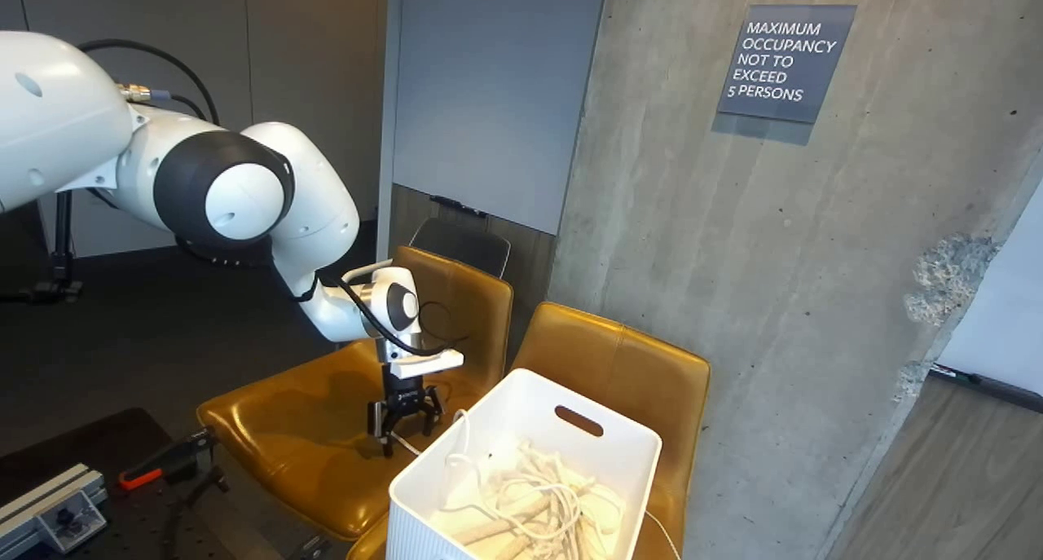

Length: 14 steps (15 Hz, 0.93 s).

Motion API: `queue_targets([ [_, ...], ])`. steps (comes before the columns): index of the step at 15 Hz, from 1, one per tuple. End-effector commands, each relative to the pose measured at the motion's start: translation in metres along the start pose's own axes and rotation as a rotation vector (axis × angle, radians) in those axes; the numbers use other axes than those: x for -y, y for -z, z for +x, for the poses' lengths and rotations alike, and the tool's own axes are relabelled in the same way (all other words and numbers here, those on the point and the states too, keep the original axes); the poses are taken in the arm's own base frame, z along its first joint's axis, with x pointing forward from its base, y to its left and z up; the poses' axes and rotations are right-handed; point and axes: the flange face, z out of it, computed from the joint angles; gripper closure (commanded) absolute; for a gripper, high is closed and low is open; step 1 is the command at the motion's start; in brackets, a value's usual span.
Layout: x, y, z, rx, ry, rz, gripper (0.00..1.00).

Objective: Put the ropes in the basket

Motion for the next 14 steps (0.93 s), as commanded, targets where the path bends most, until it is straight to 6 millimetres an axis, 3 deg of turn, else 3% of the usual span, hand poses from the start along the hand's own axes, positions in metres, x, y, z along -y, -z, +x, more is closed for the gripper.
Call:
queue_targets([
  [1, -0.008, -0.013, -0.001, 0.013, -0.001, -0.011, 0.32],
  [10, -0.002, -0.004, -0.003, 0.039, -0.015, 0.033, 1.00],
  [14, 0.003, 0.011, -0.011, 0.043, -0.034, 0.034, 1.00],
])
